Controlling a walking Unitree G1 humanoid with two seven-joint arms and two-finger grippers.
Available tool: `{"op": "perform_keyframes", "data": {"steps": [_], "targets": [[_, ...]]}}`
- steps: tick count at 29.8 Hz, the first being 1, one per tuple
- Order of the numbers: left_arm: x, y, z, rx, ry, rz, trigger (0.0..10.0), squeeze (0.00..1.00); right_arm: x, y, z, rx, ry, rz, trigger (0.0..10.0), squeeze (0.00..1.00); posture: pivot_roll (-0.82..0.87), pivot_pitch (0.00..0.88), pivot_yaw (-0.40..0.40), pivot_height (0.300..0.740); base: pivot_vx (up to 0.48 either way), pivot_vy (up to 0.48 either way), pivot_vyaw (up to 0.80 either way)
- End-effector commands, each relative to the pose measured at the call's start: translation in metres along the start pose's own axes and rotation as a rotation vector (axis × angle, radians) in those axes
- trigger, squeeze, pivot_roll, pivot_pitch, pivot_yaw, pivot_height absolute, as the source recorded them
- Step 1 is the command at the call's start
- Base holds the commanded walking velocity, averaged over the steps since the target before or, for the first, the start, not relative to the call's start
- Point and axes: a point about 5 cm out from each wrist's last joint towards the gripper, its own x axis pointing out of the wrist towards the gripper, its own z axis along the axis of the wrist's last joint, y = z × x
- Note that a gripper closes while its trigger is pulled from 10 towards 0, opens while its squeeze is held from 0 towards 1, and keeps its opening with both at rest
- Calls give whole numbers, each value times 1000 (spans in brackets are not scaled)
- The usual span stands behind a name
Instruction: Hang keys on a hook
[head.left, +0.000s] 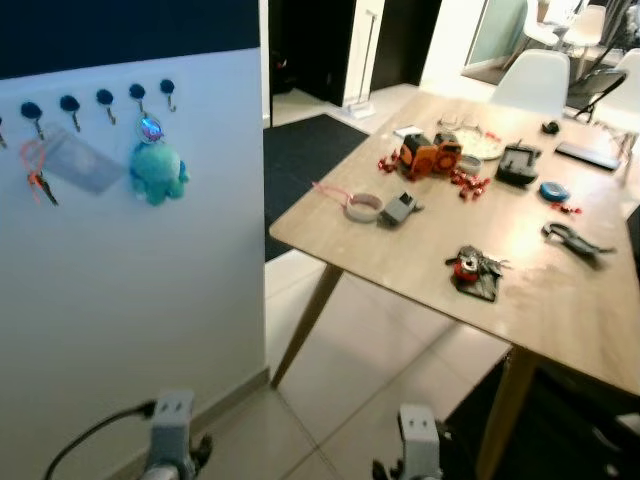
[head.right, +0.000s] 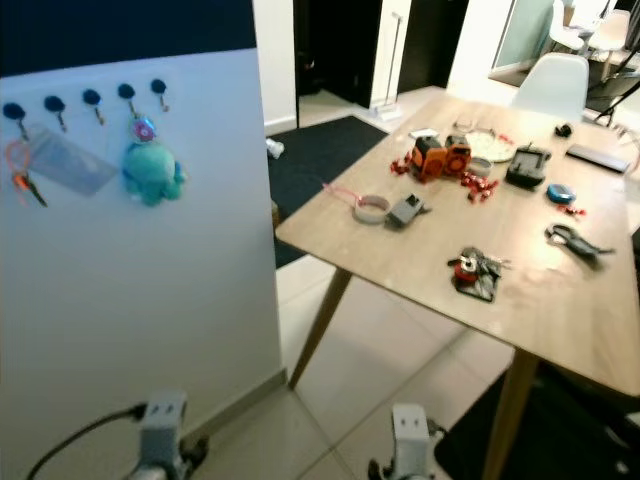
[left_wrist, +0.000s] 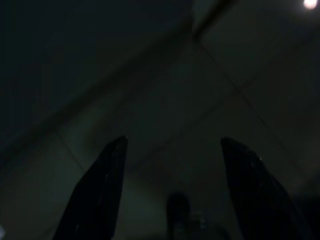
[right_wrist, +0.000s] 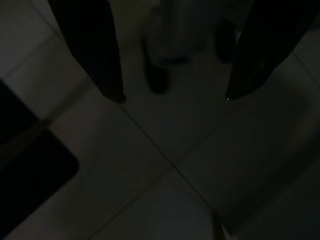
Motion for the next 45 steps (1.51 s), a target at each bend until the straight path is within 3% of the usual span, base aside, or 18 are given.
{"op": "perform_keyframes", "data": {"steps": [1,34,45], "targets": [[1,-1,5,-11,-16,-2,10000,0,-1,-5,-3,-1,10,-13,10000,0,42,0,9,740,0,0,-800],[2,-5,8,-26,-40,0,10000,0,-1,-7,-2,-18,8,-13,10000,0,41,0,6,740,0,0,-800],[3,-2,10,-105,-49,37,10000,0,-2,-7,-3,-19,-1,-11,10000,0,41,0,8,740,0,0,0]]}}
